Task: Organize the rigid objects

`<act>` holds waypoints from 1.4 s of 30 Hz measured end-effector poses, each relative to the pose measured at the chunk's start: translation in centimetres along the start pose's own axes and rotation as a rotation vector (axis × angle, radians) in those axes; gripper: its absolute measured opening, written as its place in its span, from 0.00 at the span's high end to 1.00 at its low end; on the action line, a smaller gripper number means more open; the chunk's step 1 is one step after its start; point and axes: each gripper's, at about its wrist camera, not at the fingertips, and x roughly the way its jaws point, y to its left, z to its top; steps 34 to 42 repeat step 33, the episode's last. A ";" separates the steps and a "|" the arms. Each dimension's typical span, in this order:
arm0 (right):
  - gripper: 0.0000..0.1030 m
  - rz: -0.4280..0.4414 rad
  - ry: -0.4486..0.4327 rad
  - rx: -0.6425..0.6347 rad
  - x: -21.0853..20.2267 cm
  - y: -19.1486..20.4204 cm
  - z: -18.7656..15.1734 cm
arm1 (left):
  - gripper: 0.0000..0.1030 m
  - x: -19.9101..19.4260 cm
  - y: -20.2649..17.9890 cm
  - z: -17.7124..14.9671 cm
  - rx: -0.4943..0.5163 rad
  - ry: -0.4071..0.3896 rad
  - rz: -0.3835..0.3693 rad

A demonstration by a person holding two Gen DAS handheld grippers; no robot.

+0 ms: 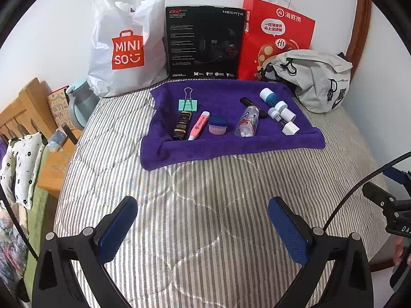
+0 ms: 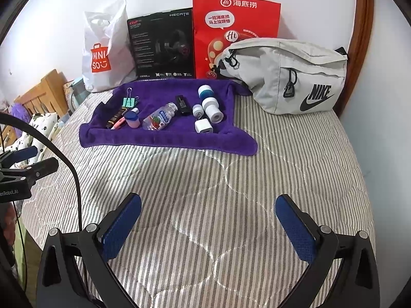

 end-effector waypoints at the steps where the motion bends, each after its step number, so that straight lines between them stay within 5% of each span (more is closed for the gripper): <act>1: 0.00 -0.001 -0.002 0.001 0.0 0.0 0.0 | 0.00 0.0 0.2 0.0 0.002 0.000 -0.002; 42: 0.00 -0.014 0.023 -0.014 0.4 0.1 -0.2 | 0.00 0.1 0.4 -0.1 0.024 -0.002 0.009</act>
